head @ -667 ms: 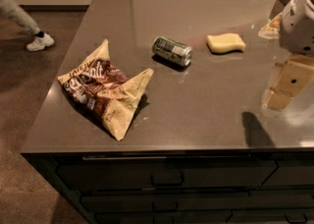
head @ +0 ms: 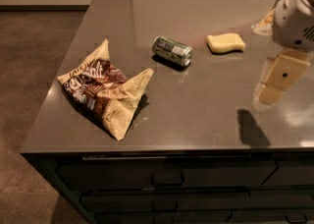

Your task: Place green can upright

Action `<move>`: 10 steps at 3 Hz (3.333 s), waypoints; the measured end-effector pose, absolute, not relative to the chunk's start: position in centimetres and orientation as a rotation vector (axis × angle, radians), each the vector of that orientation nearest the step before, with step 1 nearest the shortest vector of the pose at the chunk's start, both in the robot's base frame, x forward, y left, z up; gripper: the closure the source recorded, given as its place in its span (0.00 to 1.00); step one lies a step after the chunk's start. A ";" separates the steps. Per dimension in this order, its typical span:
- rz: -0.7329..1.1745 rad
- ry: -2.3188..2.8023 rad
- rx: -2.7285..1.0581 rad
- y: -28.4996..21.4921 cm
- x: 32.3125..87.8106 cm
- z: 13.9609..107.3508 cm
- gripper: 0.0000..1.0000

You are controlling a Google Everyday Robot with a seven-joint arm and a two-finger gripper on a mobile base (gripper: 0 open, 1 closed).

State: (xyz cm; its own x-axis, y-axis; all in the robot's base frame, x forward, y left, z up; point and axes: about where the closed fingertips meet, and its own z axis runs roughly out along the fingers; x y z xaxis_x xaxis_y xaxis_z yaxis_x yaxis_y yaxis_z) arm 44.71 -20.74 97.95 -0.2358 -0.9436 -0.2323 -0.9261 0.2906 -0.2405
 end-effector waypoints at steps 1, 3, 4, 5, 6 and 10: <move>-0.039 2.241 -1.658 -18.7 46.4 97.9 0.00; 0.034 2.305 -1.531 -13.5 52.3 96.4 0.00; 0.045 2.366 -1.466 -11.5 56.3 94.9 0.00; 0.048 2.401 -1.439 -9.9 60.1 93.7 0.00; 0.048 2.422 -1.425 -8.7 63.1 92.5 0.00; 0.060 2.512 -1.479 -3.4 70.1 86.0 0.07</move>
Offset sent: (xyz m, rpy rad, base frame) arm 0.0693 0.0802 -0.0143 0.1047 0.0369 -0.0862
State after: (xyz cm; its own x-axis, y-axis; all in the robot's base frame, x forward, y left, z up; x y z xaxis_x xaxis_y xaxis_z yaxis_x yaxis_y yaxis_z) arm 70.10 -3.42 85.96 -0.4664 -0.8585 -0.2134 -0.8676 0.4909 -0.0788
